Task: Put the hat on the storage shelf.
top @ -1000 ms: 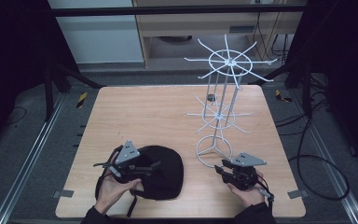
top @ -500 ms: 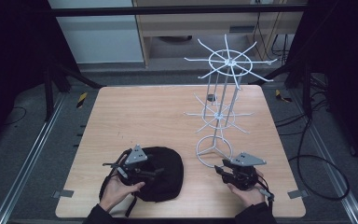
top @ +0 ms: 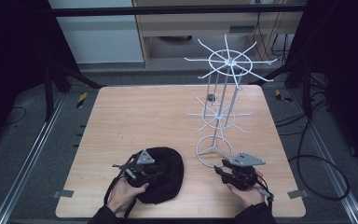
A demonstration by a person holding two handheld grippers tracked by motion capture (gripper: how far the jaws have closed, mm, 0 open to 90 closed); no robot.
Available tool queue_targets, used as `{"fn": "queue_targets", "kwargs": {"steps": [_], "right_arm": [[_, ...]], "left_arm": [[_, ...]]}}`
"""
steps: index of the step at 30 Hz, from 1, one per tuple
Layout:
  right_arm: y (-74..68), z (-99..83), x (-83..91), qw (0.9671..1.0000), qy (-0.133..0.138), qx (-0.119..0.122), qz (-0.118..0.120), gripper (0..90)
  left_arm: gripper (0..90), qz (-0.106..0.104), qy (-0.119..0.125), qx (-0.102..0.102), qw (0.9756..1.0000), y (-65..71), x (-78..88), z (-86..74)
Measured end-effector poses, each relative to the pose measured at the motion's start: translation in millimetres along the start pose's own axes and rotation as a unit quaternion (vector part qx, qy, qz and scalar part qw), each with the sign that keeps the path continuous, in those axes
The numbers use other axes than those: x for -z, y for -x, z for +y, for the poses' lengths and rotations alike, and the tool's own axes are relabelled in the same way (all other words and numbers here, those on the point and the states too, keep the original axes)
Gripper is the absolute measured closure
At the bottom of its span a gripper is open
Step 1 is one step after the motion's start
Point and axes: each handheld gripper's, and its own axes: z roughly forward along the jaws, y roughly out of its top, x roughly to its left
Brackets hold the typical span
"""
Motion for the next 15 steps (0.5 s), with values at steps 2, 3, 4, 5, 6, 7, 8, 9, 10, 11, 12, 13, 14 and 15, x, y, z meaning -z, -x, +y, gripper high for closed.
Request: {"fn": "queue_targets", "kwargs": {"steps": [2, 3, 4, 5, 6, 7, 8, 9, 10, 11, 12, 13, 14, 15], "right_arm": [[-0.1, 0.1, 0.2, 1.0, 0.0, 0.0, 0.0, 57.3], [0.3, 0.2, 0.1, 1.0, 0.002, 0.003, 0.0, 57.3], [0.4, 0.3, 0.2, 1.0, 0.002, 0.003, -0.001, 57.3], [0.4, 0.3, 0.3, 1.0, 0.001, 0.002, -0.001, 57.3], [0.4, 0.3, 0.5, 1.0, 0.002, 0.002, -0.002, 57.3], [0.5, 0.3, 0.7, 1.0, 0.002, 0.002, -0.002, 57.3], [0.5, 0.4, 0.9, 1.0, 0.002, 0.001, -0.002, 57.3], [0.7, 0.5, 1.3, 1.0, 0.003, 0.001, -0.001, 57.3], [0.8, 0.6, 1.7, 1.0, 0.003, 0.0, -0.002, 57.3], [1.1, 0.7, 2.1, 1.0, 0.004, 0.0, -0.002, 57.3], [1.5, 0.8, 2.5, 1.0, 0.006, -0.002, -0.003, 57.3], [1.8, 0.8, 2.9, 1.0, 0.006, -0.002, -0.004, 57.3], [2.5, 1.0, 3.7, 1.0, 0.008, -0.003, -0.004, 57.3], [3.0, 1.1, 4.5, 0.9999, 0.01, -0.004, -0.006, 57.3]], "left_arm": [[69.9, -0.002, 0.004, 0.002, 1.0, 0.1, 2.1, 1.2], [71.1, -0.003, 0.003, 0.001, 1.0, 0.2, 3.2, 1.5], [71.8, -0.007, 0.004, 0.002, 1.0, 0.5, 4.0, 1.6], [72.3, -0.007, 0.007, 0.002, 0.9999, 1.1, 5.3, 1.8], [72.6, -0.008, 0.012, 0.001, 0.9999, 1.9, 7.1, 2.0], [73.0, -0.007, 0.016, -0.002, 0.9998, 2.4, 9.5, 2.5], [73.1, -0.006, 0.025, -0.002, 0.9997, 3.5, 12.3, 3.1], [73.3, -0.005, 0.035, -0.003, 0.9994, 4.2, 15.9, 4.1], [73.4, -0.005, 0.044, -0.005, 0.999, 4.7, 20.2, 5.3], [73.4, -0.003, 0.059, -0.006, 0.9982, 5.3, 26.3, 6.5], [73.5, -0.003, 0.068, -0.006, 0.9976, 5.5, 30.0, 7.4], [73.5, -0.001, 0.082, -0.007, 0.9966, 5.8, 36.2, 8.8], [73.5, 0.002, 0.093, -0.006, 0.9956, 5.8, 40.9, 9.6], [73.6, 0.003, 0.101, -0.006, 0.9949, 5.5, 44.4, 10.1]]}}
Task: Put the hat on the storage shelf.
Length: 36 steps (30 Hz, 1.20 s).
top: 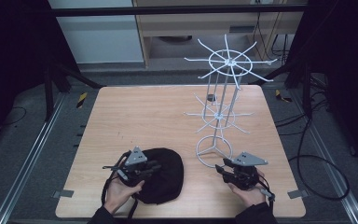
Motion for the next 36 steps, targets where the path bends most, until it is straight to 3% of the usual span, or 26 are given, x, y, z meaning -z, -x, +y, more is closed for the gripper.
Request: {"fn": "queue_targets", "kwargs": {"steps": [6, 12, 22, 27, 36], "right_arm": [[4.7, 0.1, 3.9, 0.9999, 0.009, -0.002, -0.009, 57.1], [12.1, -1.1, 8.2, 0.9996, 0.014, -0.01, -0.02, 57.1], [26.3, -4.5, 17.8, 0.9979, 0.03, -0.033, -0.045, 57.0], [33.6, -7.1, 20.7, 0.9971, 0.031, -0.039, -0.057, 57.0], [39.5, -8.9, 23.1, 0.996, 0.035, -0.045, -0.068, 57.1]], "left_arm": [[73.6, 0.014, 0.055, 0.006, 0.9984, -3.5, 24.3, 9.5], [73.6, 0.025, 0.099, 0.005, 0.9947, -5.8, 44.0, 21.2], [73.6, 0.037, 0.182, 0.014, 0.9826, -13.7, 81.5, 47.8], [73.6, 0.036, 0.221, 0.017, 0.9745, -15.8, 95.4, 61.7], [73.6, 0.029, 0.302, 0.027, 0.9526, -19.3, 126.1, 83.1]]}}
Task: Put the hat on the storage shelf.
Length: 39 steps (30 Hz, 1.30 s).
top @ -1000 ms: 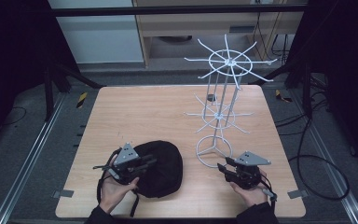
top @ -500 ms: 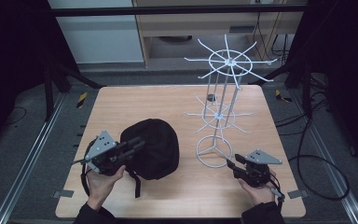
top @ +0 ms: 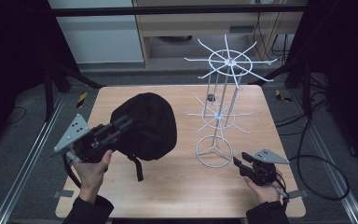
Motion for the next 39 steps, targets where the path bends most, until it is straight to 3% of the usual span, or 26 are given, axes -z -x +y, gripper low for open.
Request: {"fn": "queue_targets", "kwargs": {"steps": [8, 20, 27, 39], "right_arm": [[1.9, -0.6, 0.0, 1.0, -0.001, 0.0, -0.005, 57.0], [3.3, -1.0, -0.5, 1.0, -0.002, -0.003, -0.006, 57.0], [4.7, -1.1, 0.3, 1.0, -0.001, -0.006, -0.008, 57.0], [4.9, -2.2, -1.4, 1.0, -0.004, -0.007, -0.006, 57.0]], "left_arm": [[73.6, -0.011, 0.058, 0.008, 0.9982, 5.1, 2.7, 30.0], [73.6, -0.042, 0.116, -0.004, 0.9923, 31.6, -5.0, 71.4], [73.6, -0.06, 0.122, -0.012, 0.9907, 45.9, -19.4, 87.3], [73.5, -0.079, 0.099, -0.007, 0.9919, 61.2, -55.4, 90.4]]}}
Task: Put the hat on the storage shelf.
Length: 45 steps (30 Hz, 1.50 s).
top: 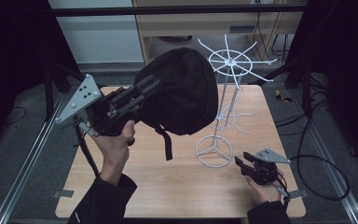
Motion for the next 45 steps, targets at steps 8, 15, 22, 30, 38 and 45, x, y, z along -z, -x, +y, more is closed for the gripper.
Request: {"fn": "queue_targets", "kwargs": {"steps": [8, 15, 22, 30, 38, 45], "right_arm": [[1.3, -0.2, -0.7, 1.0, 0.002, -0.006, 0.007, 56.7], [0.8, -1.0, -1.3, 1.0, -0.001, -0.005, 0.006, 56.2], [1.3, -1.7, -2.0, 1.0, -0.004, -0.007, 0.005, 56.1], [1.2, -1.7, -1.8, 1.0, -0.003, -0.006, 0.004, 55.6], [2.1, -1.8, -1.1, 1.0, 0.0, -0.007, 0.001, 55.1], [2.6, -1.7, -0.4, 1.0, 0.003, -0.009, 0.001, 54.8]], "left_arm": [[73.0, -0.001, -0.037, 0.021, 0.9991, -5.0, -18.8, -24.8], [71.7, 0.007, -0.059, 0.013, 0.9981, -4.4, -22.8, -46.7], [70.7, 0.01, -0.074, 0.033, 0.9967, -13.4, -25.9, -62.1], [65.8, 0.02, -0.081, 0.033, 0.996, -17.4, -27.7, -70.3], [56.6, 0.024, -0.082, 0.028, 0.9959, -18.3, -23.7, -73.8], [46.1, 0.032, -0.077, 0.03, 0.9961, -20.9, -11.8, -74.5]]}}
